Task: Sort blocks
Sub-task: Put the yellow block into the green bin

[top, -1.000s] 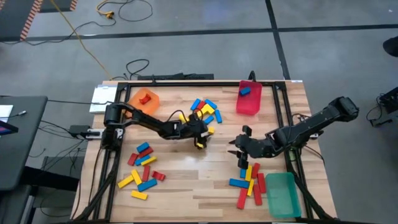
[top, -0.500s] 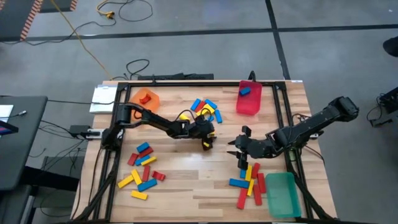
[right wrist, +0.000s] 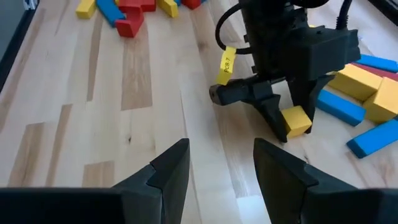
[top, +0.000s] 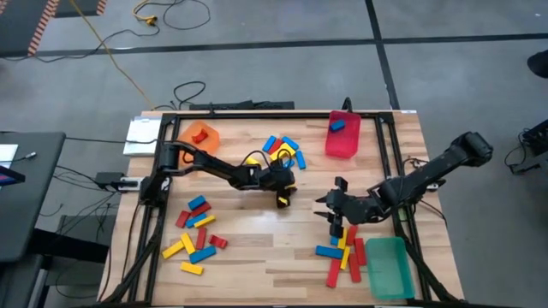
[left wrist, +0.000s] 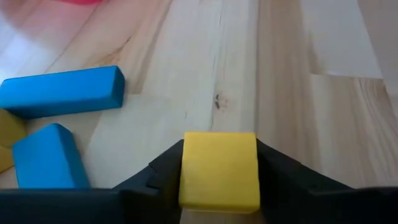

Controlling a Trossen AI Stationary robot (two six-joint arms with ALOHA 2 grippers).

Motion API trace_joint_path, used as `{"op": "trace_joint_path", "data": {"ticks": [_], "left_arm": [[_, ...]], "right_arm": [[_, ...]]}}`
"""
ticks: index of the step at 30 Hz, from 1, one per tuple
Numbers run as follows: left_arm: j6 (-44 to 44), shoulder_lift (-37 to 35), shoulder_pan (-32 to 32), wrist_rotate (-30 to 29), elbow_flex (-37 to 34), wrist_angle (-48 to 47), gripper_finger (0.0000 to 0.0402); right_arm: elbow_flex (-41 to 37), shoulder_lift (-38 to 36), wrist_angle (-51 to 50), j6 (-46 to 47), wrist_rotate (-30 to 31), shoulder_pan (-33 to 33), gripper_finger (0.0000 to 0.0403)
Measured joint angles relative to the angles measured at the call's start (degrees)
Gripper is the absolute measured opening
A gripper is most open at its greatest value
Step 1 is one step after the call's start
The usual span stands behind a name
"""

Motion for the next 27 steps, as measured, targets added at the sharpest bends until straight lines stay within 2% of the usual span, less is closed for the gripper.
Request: {"op": "trace_joint_path", "data": {"ticks": [6,12,15,20,23,27], "left_arm": [[1.7,-1.4,-1.7,1.3,-0.2,-0.8,0.0134],[5.6,-6.6,-5.9,2.8,-0.4,-2.5,0.0134],[7.1,-9.0,-7.9,2.2,-0.2,-3.4,0.0133],[7.4,-12.4,-10.4,1.5,-0.3,-6.2,0.0134],[7.4,-13.2,-11.2,-0.1,-0.2,-6.5,0.0134],[7.4,-13.3,-12.0,-0.6,-0.2,-5.9,0.0134]], "right_arm": [[-3.1,5.6,5.0,1.6,1.1,-1.0,0.0194],[-3.3,11.7,10.2,1.0,2.7,-3.5,0.0197],[-3.3,12.5,15.8,-3.3,2.8,-4.3,0.0208],[-3.3,12.5,24.6,-10.1,2.8,-4.3,0.0248],[-3.3,12.5,26.8,-12.0,2.6,-4.3,0.0266],[-3.3,12.5,26.9,-12.4,2.4,-4.3,0.0270]]}}
